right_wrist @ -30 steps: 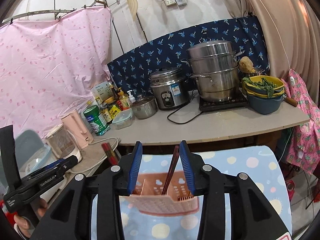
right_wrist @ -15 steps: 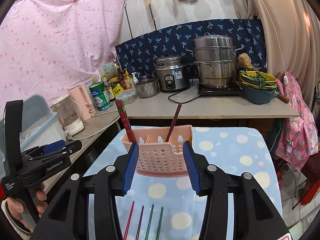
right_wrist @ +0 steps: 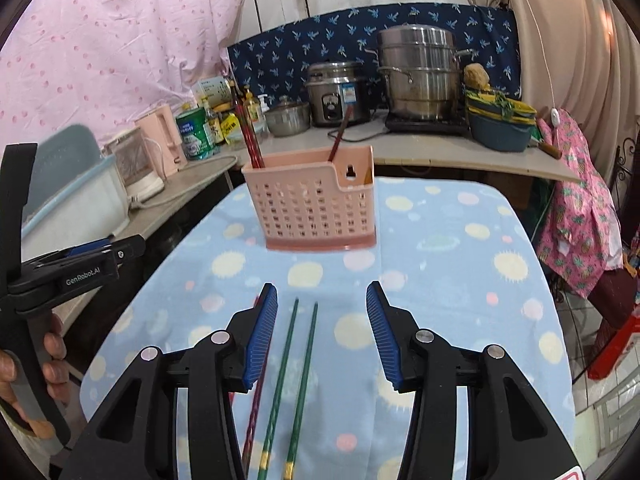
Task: Organize utensils
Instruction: 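Move both open tools back over the remaining chopsticks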
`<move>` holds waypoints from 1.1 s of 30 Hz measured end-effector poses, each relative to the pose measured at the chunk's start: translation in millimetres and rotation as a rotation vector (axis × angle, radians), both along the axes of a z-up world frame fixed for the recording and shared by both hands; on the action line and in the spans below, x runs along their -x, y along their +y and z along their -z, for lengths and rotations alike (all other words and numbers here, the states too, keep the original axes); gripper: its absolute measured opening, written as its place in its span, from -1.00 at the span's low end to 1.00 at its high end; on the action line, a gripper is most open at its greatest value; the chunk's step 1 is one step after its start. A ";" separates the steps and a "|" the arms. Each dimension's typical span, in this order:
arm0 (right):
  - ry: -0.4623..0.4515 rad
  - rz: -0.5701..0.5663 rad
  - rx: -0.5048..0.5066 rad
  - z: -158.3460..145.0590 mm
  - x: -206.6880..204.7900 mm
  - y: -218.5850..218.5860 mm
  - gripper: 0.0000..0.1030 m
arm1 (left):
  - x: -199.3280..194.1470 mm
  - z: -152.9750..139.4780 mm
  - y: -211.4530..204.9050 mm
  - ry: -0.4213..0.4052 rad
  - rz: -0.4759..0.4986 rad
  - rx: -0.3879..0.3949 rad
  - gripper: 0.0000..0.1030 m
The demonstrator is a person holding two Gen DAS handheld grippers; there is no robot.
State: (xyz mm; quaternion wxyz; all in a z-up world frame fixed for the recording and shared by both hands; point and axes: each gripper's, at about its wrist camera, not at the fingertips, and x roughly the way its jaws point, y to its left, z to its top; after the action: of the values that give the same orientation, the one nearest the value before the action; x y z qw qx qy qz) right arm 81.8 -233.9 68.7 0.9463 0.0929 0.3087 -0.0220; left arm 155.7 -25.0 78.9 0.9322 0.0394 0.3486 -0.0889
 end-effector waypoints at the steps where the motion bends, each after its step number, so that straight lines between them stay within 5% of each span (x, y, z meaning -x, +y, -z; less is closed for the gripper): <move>1: 0.009 0.000 -0.004 4.9 4.0 0.9 -0.11 | 2.9 2.5 0.8 0.006 0.000 0.000 0.11; 20: 0.159 -0.008 0.009 94.0 54.2 36.1 -0.11 | 54.6 78.8 4.9 0.121 -0.018 -0.041 0.27; 33: 0.210 -0.006 -0.003 124.0 60.7 45.2 -0.14 | 71.5 104.6 5.6 0.174 -0.003 -0.039 0.44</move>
State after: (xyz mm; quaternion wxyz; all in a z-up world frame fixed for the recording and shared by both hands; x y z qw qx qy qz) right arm 21.2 -188.7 -55.3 0.9087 0.0906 0.4064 -0.0286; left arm 84.2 -19.3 -25.7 0.8976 0.0492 0.4300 -0.0840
